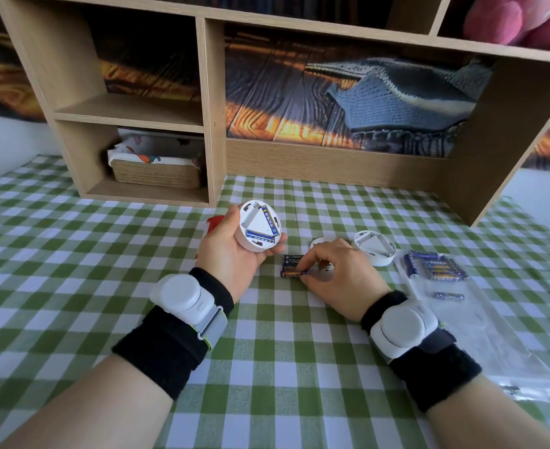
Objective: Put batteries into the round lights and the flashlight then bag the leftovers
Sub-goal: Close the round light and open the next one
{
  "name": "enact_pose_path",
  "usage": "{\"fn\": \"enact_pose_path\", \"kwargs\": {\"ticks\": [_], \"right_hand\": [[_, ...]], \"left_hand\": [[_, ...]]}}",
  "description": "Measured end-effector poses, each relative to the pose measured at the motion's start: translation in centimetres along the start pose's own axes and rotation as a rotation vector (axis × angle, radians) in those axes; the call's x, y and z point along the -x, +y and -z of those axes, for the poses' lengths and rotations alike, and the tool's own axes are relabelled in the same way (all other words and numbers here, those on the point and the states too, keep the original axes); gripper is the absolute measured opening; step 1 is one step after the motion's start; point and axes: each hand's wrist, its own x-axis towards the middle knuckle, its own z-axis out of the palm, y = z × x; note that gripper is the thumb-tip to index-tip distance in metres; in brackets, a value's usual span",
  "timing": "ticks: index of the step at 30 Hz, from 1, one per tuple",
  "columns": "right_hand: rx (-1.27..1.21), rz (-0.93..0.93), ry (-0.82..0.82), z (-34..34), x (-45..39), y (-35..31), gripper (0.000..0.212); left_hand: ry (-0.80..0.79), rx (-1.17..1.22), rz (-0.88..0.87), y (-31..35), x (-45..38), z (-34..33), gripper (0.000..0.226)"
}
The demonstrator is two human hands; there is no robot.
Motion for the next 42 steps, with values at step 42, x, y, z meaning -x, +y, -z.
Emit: {"fn": "enact_pose_path", "kwargs": {"ticks": [42], "right_hand": [[-0.013, 0.412, 0.191, -0.8, -0.9, 0.0, 0.044]], "left_hand": [[-0.256, -0.410, 0.077, -1.2, 0.3, -0.3, 0.060]]}}
